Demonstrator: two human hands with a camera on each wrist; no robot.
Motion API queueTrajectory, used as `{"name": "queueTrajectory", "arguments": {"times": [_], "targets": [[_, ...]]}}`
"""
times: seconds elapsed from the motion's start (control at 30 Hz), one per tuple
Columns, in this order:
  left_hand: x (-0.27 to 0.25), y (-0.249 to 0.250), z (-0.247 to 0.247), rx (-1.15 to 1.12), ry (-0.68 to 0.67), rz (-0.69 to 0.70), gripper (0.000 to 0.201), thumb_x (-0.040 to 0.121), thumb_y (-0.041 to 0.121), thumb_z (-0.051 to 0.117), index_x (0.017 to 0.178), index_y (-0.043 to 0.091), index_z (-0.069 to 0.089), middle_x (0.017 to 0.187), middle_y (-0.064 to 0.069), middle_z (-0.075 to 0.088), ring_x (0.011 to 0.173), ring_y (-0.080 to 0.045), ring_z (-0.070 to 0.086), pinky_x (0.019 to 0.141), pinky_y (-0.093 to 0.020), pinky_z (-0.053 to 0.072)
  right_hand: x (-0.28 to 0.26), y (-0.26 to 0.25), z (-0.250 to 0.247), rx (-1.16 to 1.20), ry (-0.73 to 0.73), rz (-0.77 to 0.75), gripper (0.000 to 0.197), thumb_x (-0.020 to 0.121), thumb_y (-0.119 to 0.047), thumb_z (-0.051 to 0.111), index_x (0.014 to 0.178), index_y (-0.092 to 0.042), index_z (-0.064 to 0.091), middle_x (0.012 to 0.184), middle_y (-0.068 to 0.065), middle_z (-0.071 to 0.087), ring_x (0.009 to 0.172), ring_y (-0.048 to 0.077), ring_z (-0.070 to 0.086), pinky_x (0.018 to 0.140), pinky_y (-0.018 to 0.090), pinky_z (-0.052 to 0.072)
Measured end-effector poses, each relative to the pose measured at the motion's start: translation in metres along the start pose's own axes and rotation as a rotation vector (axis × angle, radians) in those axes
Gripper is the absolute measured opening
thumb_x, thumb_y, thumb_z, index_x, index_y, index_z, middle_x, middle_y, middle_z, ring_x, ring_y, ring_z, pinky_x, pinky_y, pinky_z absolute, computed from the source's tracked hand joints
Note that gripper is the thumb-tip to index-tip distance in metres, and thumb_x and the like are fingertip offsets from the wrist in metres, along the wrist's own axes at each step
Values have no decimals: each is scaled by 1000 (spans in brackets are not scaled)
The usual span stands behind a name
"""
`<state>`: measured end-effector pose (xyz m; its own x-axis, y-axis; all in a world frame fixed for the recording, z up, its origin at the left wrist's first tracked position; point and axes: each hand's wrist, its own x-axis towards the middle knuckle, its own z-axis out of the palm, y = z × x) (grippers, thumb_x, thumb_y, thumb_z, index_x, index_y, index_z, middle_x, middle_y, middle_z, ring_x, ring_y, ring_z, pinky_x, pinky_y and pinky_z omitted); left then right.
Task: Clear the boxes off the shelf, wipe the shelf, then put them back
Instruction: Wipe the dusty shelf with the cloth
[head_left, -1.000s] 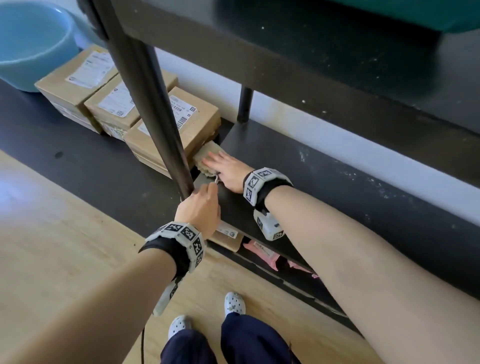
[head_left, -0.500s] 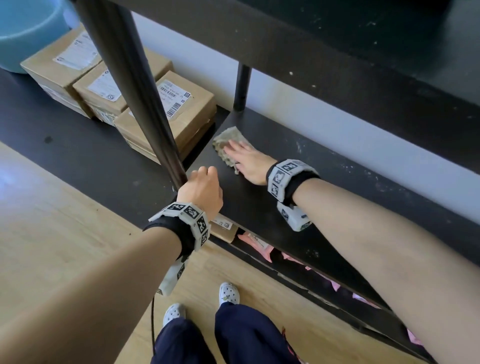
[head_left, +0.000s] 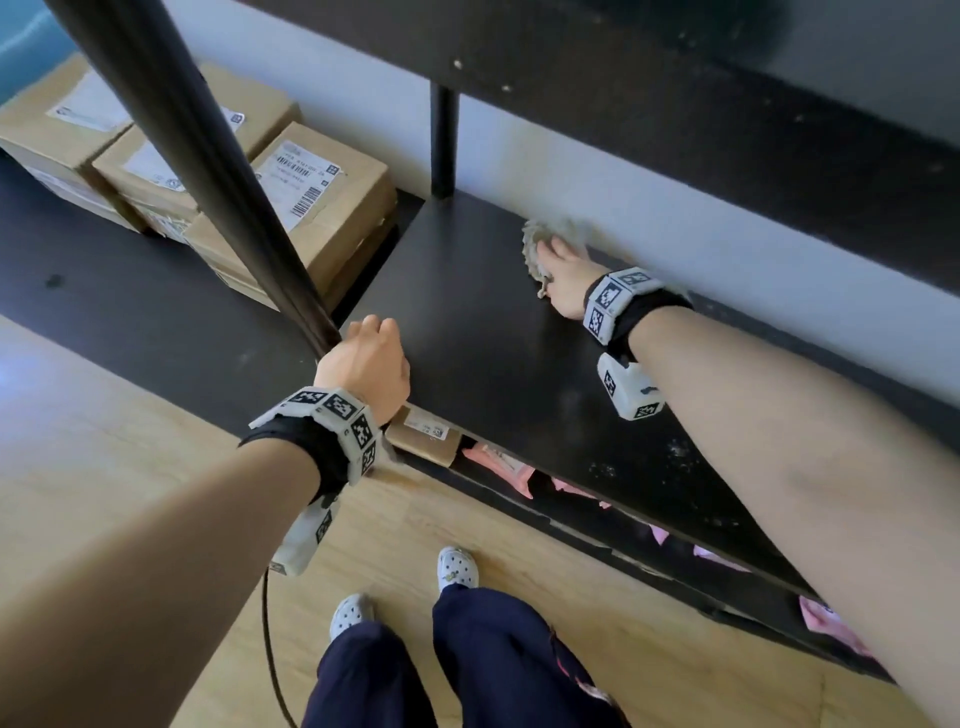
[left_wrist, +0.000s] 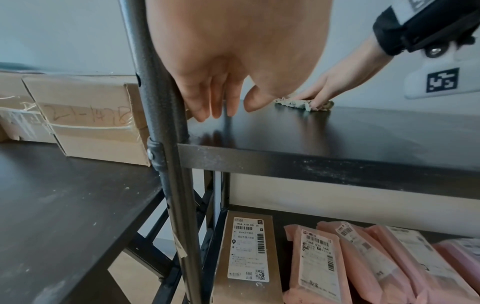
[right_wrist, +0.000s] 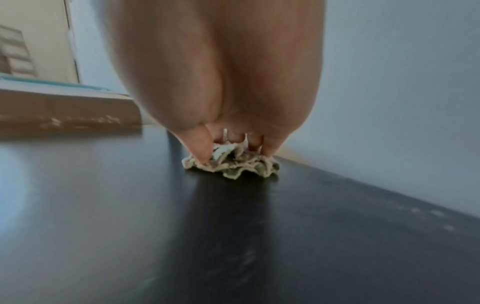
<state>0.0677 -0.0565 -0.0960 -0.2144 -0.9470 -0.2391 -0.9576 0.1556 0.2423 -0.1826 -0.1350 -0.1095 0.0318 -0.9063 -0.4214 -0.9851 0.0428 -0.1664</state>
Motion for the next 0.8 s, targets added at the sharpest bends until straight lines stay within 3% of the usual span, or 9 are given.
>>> {"name": "queueTrajectory", "arguments": {"times": [0.13, 0.27, 0.37, 0.5, 0.6, 0.67, 0.73, 0.8], "targets": [[-5, 4, -1, 20, 0, 11, 20, 95, 19, 41, 102, 2, 50, 109, -14, 52, 100, -32, 53, 70, -39, 42, -15, -56, 24, -87, -82, -252, 67, 97, -11, 39, 153, -16, 3, 161, 9, -6, 149, 28, -3, 120, 35, -2], [-13, 2, 2, 74, -17, 27, 24, 95, 18, 41, 107, 2, 53, 114, -13, 54, 104, -32, 54, 72, -37, 41, -21, -114, 42, -49, -116, -394, 67, 95, -5, 35, 153, -20, 6, 162, 0, -4, 150, 22, -4, 122, 36, 3], [-19, -7, 5, 74, -55, 73, 27, 95, 20, 40, 112, 7, 56, 121, -8, 54, 111, -28, 52, 83, -41, 49, -8, -108, 36, 41, -85, -319, 62, 98, -14, 37, 153, -20, 7, 162, 0, -4, 150, 23, -5, 121, 33, 1], [-32, -20, 4, 71, -77, 110, 30, 95, 24, 38, 116, 15, 59, 124, -1, 55, 116, -23, 51, 88, -42, 51, -5, -48, 33, 100, -1, -81, 66, 98, -26, 42, 153, -15, 7, 162, 9, -1, 149, 27, -5, 122, 35, 3], [-45, -28, 4, 84, -85, 104, 30, 96, 23, 38, 115, 15, 59, 124, -1, 55, 117, -22, 50, 88, -42, 51, -38, -16, 38, 127, 43, 74, 66, 97, -22, 42, 152, -12, 8, 161, 10, 2, 149, 28, 0, 122, 37, 7], [-52, -33, 5, 93, -91, 98, 28, 95, 22, 40, 115, 15, 59, 125, -2, 55, 118, -23, 49, 88, -43, 52, -69, -22, 42, 152, 33, 146, 67, 97, -18, 41, 153, -12, 4, 162, 6, -4, 149, 24, -4, 121, 35, 3], [-57, -36, 6, 102, -100, 95, 28, 94, 20, 41, 116, 15, 58, 126, -2, 55, 119, -23, 48, 88, -41, 51, -93, -50, 52, 150, 3, 124, 68, 98, -16, 39, 153, -13, 0, 161, 4, -9, 149, 23, -7, 120, 34, 0], [-62, -37, 6, 104, -107, 97, 28, 93, 19, 43, 117, 14, 57, 126, -3, 55, 118, -24, 48, 87, -41, 51, -106, -88, 71, 111, -2, -21, 68, 95, -11, 38, 153, -13, 1, 162, 4, -8, 149, 25, -6, 123, 39, 2]]}}
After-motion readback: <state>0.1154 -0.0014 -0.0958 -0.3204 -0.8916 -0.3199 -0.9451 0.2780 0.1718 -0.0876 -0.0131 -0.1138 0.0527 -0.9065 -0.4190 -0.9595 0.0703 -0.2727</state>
